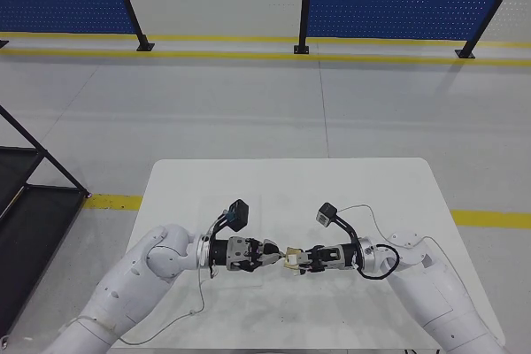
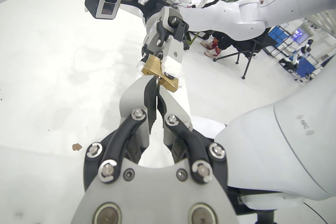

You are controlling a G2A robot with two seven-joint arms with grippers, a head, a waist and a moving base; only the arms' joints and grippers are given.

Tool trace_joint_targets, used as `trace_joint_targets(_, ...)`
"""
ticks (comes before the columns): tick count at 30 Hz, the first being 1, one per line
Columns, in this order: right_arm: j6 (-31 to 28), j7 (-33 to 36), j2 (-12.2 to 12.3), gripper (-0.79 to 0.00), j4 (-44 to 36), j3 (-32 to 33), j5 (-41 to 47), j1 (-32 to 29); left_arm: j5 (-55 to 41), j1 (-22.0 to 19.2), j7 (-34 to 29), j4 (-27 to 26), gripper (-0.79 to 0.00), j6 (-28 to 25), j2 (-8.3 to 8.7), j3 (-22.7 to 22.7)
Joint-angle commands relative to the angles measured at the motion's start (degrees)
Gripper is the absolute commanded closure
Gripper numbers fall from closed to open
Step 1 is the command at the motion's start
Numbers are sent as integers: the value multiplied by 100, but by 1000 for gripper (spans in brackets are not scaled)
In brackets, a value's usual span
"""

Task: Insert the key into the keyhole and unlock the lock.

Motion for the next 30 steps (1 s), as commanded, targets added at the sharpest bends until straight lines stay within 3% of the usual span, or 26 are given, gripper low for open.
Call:
trace_joint_targets(1, 0, 0, 0, 0, 0, 0, 0, 0, 159, 19, 100, -30, 0, -5, -1, -16)
trace_joint_targets(30, 0, 0, 0, 0, 0, 0, 0, 0, 2425, 405, 1814, -438, 0, -156, -11, -218)
